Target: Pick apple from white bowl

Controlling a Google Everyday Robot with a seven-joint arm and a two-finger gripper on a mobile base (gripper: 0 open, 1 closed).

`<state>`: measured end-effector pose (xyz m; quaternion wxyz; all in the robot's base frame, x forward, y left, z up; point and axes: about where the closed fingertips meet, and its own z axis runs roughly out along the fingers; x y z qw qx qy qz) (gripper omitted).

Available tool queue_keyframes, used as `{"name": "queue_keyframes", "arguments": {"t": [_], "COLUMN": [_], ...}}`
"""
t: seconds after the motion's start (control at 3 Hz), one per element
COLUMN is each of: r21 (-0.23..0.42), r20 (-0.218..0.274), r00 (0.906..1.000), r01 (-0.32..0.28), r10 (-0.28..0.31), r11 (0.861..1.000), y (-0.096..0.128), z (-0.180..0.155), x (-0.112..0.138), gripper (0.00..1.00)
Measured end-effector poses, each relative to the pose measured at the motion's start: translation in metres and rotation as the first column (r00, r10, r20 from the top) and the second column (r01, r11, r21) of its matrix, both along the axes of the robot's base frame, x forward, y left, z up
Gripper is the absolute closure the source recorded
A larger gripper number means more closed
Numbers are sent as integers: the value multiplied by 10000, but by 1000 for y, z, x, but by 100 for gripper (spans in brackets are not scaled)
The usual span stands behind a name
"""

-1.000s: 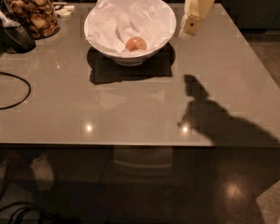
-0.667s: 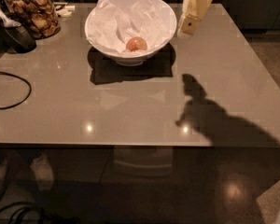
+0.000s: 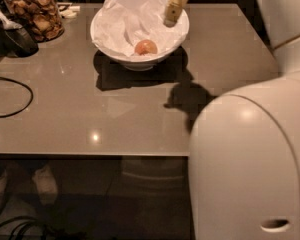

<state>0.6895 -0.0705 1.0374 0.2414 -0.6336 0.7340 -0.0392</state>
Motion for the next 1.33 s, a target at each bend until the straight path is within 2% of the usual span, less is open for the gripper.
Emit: {"name": "queue_keyframes", "arguments": {"t": [0.33, 0.67, 1.33], "r21": [173, 457, 1020], "r20": [377, 469, -80], "r00": [9993, 9989, 9999], "r01": [38, -45, -94], "r10": [-45, 24, 102], "r11": [9998, 9989, 9947], "y": [4, 12, 32], "z": [5, 2, -24], "x": [11, 20, 40], "gripper": [0, 0, 3]}}
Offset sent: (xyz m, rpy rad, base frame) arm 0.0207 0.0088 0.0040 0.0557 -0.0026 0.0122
